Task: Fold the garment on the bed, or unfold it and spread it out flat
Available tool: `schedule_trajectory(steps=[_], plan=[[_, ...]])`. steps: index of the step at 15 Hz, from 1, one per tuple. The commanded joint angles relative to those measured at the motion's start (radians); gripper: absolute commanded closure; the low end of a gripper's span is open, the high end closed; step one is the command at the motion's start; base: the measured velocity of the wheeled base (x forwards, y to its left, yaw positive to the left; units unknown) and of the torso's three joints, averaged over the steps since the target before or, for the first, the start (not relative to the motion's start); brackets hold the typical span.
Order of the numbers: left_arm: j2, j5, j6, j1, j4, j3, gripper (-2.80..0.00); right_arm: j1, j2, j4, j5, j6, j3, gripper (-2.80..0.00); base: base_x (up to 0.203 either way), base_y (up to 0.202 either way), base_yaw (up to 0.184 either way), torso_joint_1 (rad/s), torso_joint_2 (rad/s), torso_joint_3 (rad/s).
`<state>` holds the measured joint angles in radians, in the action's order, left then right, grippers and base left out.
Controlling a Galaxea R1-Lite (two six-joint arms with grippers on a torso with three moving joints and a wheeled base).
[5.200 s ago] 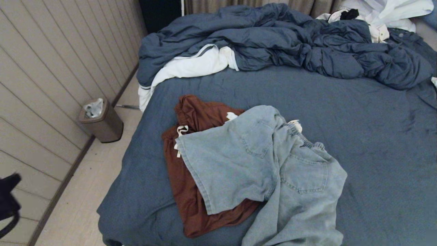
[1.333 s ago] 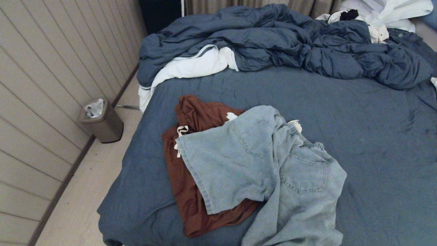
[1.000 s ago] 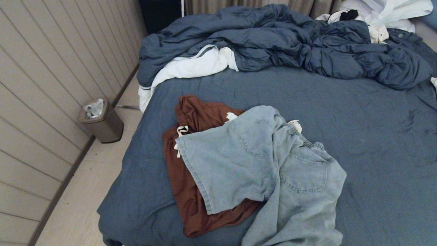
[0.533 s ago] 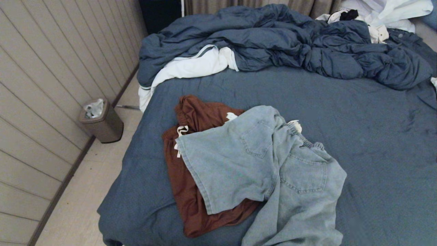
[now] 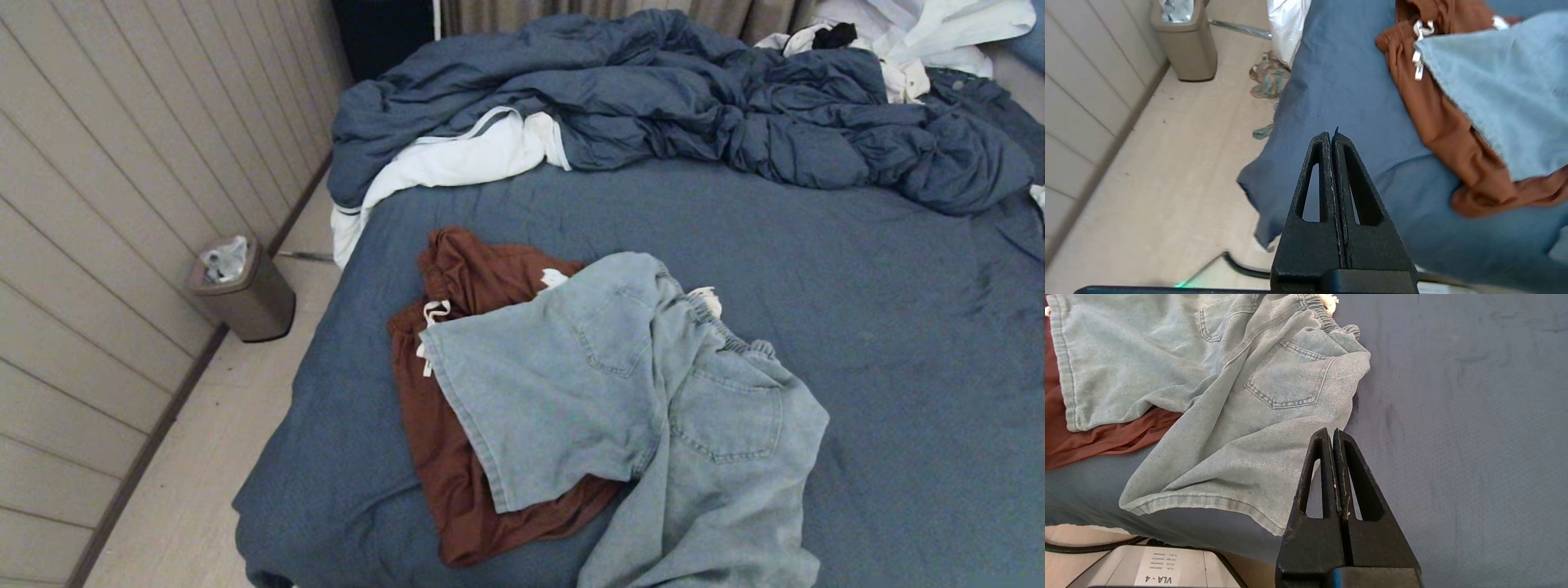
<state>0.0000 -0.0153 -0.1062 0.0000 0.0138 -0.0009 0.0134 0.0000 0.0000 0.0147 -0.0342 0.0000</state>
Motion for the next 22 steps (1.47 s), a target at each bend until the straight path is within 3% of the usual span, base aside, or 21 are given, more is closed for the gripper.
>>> schedule_trajectory(steps=[1, 22], plan=[[0.000, 0.000, -0.001, 0.000, -0.002, 0.001, 0.00, 0.000, 0.000, 0.000, 0.001, -0.001, 0.000, 0.00, 0.000, 0.000, 0.000, 0.000, 0.00, 0.000], [0.000, 0.000, -0.001, 0.000, -0.002, 0.001, 0.00, 0.000, 0.000, 0.000, 0.001, -0.003, 0.000, 0.00, 0.000, 0.000, 0.000, 0.000, 0.00, 0.000]])
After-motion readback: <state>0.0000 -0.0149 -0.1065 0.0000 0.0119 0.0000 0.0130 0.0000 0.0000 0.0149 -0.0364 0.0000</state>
